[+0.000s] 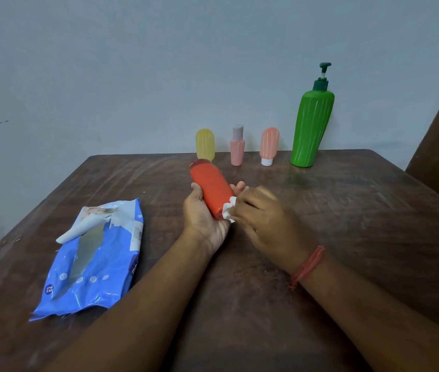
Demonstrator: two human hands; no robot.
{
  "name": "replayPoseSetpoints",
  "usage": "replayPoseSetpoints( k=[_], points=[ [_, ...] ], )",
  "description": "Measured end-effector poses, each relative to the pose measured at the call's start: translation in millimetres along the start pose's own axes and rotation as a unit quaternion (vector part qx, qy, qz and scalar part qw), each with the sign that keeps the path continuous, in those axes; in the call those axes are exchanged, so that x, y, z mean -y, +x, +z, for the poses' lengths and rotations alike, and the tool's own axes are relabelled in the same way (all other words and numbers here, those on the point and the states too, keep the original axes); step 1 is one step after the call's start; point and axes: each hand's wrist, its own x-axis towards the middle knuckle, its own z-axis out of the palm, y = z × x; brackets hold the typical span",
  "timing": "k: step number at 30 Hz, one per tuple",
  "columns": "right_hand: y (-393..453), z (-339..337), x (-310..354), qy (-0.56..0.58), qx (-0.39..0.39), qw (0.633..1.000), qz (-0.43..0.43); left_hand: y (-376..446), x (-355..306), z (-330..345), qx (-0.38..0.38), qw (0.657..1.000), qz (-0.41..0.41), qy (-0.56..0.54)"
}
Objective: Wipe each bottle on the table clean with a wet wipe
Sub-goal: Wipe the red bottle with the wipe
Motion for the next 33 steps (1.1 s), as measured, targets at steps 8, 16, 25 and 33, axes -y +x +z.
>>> replayPoseSetpoints(
  k=[8, 16, 25, 33],
  points=[
    [3.2, 4.5, 0.7, -0.076, -0.039, 0.995, -0.048, 0.8, 5.1, 1.9, -0.026, 0.999, -0.016, 0.030],
    [3.9, 14.4, 13.7, -0.085, -0.026, 0.995, -0.054, 3.2, 5.8, -1.7, -0.046, 0.996, -0.014, 0.075],
    [-0.6, 6.0, 8.4, -0.094, -0.009, 0.995, -0.018, 1.7, 5.3, 3.2, -0.022, 0.998, 0.027, 0.048],
    [1.5, -2.1, 7.0, -0.072, 0.006, 0.997, 0.034, 7.7, 4.2, 1.5, -0.009, 0.997, 0.040, 0.062]
  ],
)
